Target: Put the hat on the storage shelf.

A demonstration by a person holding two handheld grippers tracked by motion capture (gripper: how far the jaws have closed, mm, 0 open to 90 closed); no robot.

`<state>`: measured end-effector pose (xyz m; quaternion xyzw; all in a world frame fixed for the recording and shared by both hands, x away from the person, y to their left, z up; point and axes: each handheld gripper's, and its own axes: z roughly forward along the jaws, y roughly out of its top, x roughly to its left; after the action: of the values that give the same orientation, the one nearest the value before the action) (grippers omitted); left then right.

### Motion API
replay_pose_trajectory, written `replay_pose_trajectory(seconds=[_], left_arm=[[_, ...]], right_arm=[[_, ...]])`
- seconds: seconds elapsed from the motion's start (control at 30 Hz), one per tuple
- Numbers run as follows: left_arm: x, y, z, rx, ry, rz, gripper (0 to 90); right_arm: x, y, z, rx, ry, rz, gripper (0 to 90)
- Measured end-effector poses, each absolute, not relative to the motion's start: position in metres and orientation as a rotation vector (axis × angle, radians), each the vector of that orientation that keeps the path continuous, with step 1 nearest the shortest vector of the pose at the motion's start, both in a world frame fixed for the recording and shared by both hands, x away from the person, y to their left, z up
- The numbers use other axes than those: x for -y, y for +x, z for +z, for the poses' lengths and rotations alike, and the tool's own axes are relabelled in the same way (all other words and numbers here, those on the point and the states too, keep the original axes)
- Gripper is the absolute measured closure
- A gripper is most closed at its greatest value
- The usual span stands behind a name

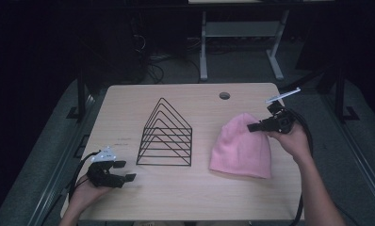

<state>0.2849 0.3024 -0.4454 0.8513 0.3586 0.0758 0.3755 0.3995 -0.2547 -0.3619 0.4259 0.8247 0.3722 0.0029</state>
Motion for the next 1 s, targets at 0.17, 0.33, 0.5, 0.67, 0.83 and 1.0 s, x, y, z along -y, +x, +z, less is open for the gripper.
replay_pose_trajectory(seconds=[0.17,0.33,0.5,0.67,0.83,1.0], left_arm=[[-0.303,0.284,-0.436,-0.897,2.198,0.212,27.5],[-0.305,0.285,-0.421,-0.866,2.180,0.202,27.5],[-0.303,0.285,-0.409,-0.827,2.190,0.190,27.1],[-0.304,0.287,-0.399,-0.805,2.188,0.189,27.1],[-0.301,0.289,-0.386,-0.794,2.213,0.193,27.1],[-0.296,0.292,-0.374,-0.770,2.230,0.187,27.1]], right_arm=[[0.254,0.388,-0.345,-2.564,1.278,1.193,76.0],[0.252,0.378,-0.335,-2.560,1.251,1.189,76.1],[0.250,0.372,-0.321,-2.552,1.204,1.183,76.3],[0.246,0.368,-0.302,-2.545,1.152,1.185,76.4],[0.238,0.366,-0.283,-2.539,1.093,1.204,76.5],[0.230,0.366,-0.267,-2.546,1.032,1.227,76.5]])
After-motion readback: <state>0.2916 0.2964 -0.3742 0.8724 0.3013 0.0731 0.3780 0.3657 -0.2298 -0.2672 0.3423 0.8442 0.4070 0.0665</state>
